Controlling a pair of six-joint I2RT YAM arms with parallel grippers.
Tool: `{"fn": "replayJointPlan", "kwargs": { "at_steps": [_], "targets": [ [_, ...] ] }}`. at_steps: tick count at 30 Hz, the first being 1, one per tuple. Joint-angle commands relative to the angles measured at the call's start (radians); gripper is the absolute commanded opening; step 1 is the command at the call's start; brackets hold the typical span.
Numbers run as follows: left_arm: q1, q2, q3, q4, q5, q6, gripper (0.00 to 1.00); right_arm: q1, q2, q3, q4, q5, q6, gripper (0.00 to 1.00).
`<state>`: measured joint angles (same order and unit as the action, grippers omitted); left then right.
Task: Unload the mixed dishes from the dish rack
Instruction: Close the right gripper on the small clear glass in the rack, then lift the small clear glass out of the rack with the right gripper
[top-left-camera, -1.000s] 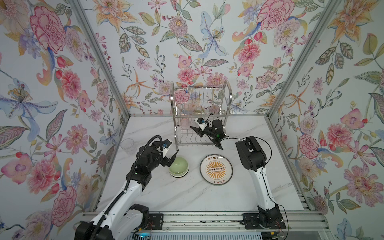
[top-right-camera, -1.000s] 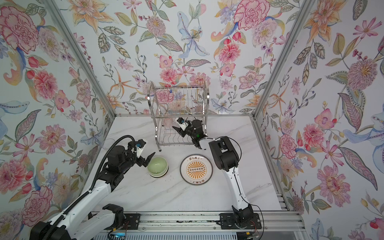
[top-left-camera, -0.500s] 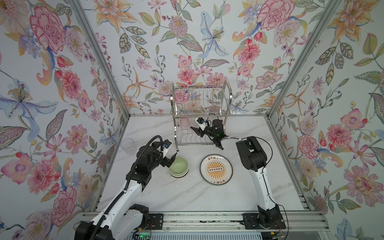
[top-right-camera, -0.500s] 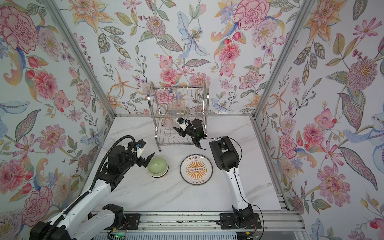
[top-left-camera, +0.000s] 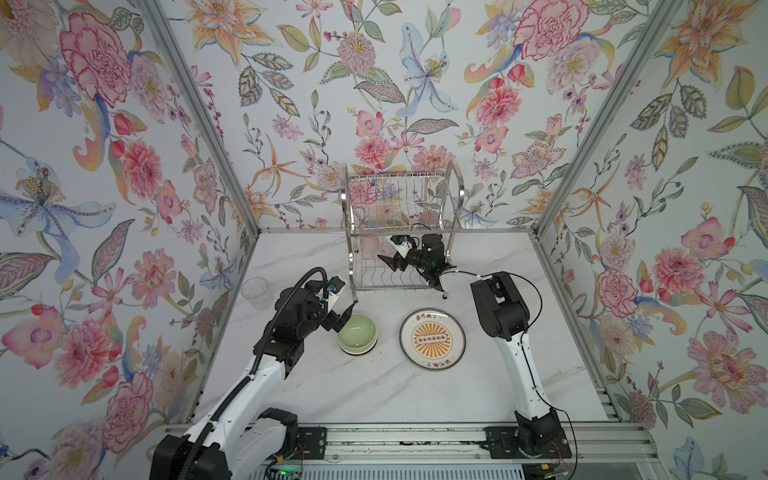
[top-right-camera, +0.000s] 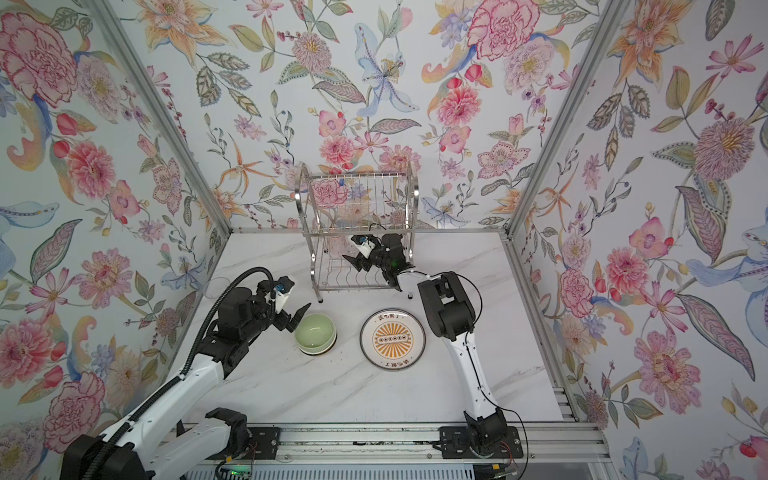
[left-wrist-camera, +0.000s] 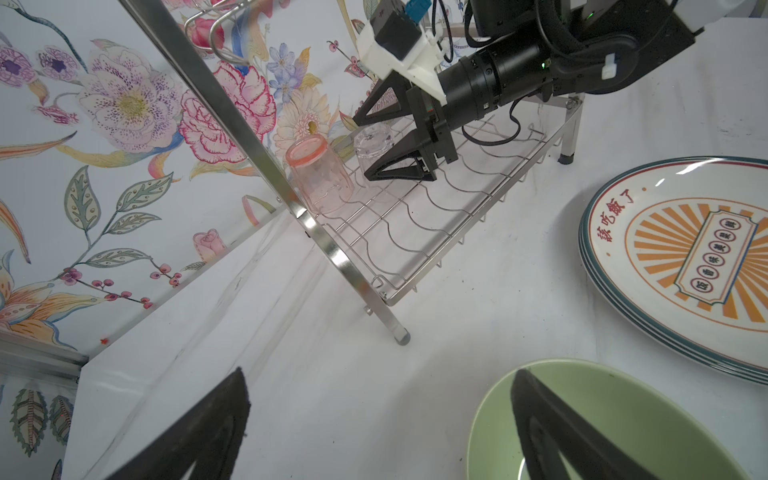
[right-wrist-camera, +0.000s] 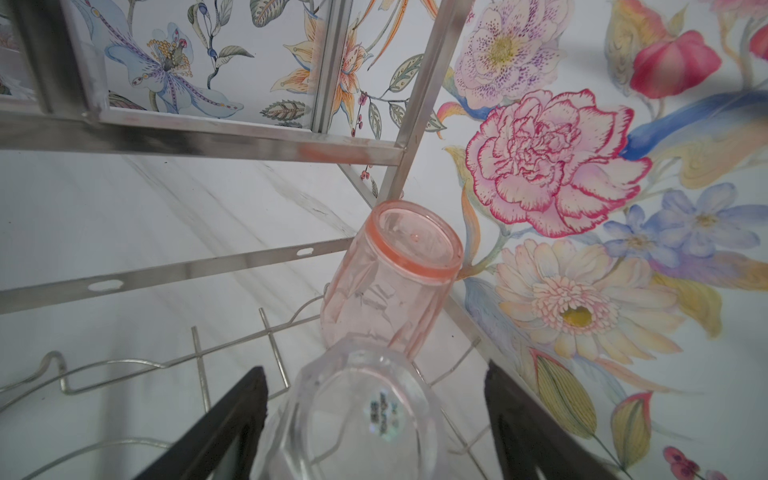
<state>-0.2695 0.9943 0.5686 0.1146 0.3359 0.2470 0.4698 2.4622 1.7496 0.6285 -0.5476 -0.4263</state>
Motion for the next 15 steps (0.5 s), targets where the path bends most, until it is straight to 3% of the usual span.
{"fn": "replayJointPlan", "kwargs": {
  "at_steps": [1,5,15],
  "targets": [
    [-0.011,-0.009,0.007,-0.012,0.006,0.0,0.99,-0.005,0.033,0.046,-0.081,-0.035,-0.039,0.82],
    [-0.011,-0.021,0.001,-0.025,-0.002,0.003,0.99,-0.004,0.035,0.05,-0.081,-0.047,-0.032,0.75],
    [-0.011,-0.015,0.009,-0.019,-0.002,0.008,0.99,0.001,-0.015,-0.032,0.025,-0.069,0.052,0.48]
  ]
}}
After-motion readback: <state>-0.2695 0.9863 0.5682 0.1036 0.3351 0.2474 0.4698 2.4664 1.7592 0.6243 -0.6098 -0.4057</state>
